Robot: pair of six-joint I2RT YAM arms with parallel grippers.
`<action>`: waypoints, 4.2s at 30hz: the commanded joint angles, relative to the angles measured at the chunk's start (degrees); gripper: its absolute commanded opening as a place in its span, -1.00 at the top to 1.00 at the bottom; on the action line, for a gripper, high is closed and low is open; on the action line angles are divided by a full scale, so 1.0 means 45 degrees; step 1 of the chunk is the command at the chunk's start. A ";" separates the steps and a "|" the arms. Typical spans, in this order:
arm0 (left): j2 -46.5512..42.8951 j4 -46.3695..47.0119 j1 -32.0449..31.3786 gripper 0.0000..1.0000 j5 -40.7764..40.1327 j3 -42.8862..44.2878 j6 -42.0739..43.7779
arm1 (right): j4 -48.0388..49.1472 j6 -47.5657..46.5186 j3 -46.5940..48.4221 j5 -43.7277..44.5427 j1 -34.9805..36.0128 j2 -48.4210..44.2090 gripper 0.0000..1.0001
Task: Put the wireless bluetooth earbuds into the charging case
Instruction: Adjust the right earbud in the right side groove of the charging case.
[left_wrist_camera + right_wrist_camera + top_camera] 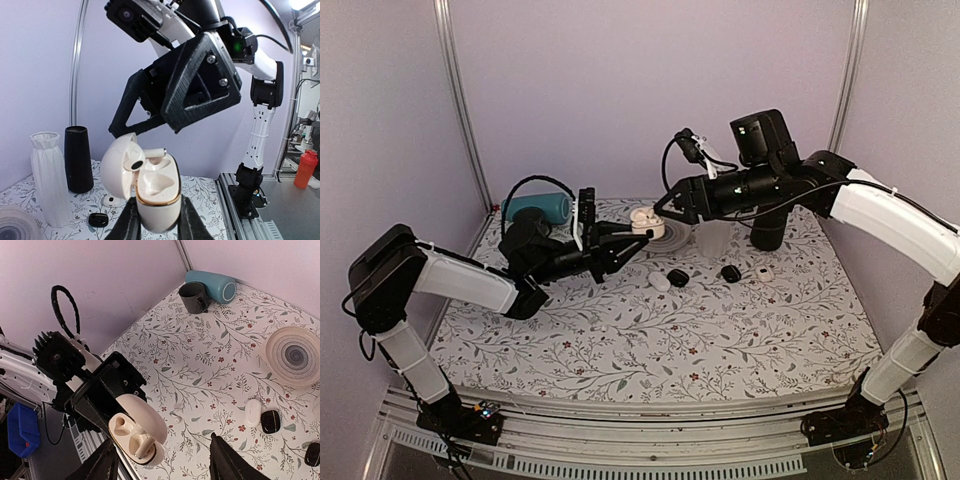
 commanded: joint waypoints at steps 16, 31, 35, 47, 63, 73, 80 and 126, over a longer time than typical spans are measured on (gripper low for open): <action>-0.0155 0.0189 0.0052 1.00 -0.0163 -0.0164 0.0424 | 0.0958 0.0733 -0.1243 -0.0475 -0.0320 -0.0804 0.01; -0.0216 0.0203 0.0006 1.00 -0.0011 -0.0164 0.0444 | 0.1338 0.0787 -0.1267 -0.0975 -0.0392 -0.0401 0.08; -0.0216 0.0224 -0.0002 1.00 0.0012 -0.0131 0.0420 | 0.1355 0.0747 -0.1371 -0.1060 -0.0391 -0.0346 0.08; -0.0255 0.0283 -0.0001 1.00 0.0127 -0.0087 0.0356 | 0.1376 0.0632 -0.1617 -0.1010 -0.0392 -0.0220 0.10; -0.0216 0.0124 0.0004 1.00 -0.0523 -0.0181 0.0600 | 0.1585 0.0763 -0.1493 -0.1337 -0.0421 -0.0775 0.09; -0.0300 -0.0299 -0.0058 1.00 -0.1186 -0.0153 0.1043 | 0.1478 0.1691 -0.1185 0.0306 -0.0410 -0.1204 0.40; -0.0489 -0.0906 -0.0295 1.00 -0.2195 -0.0126 0.2060 | -0.0125 0.1482 0.0111 0.2194 0.0250 -0.0383 0.49; -0.0626 -0.0673 -0.0821 1.00 -0.2800 -0.0351 0.3281 | -0.0216 0.0769 0.0245 0.2709 0.1110 0.0445 0.68</action>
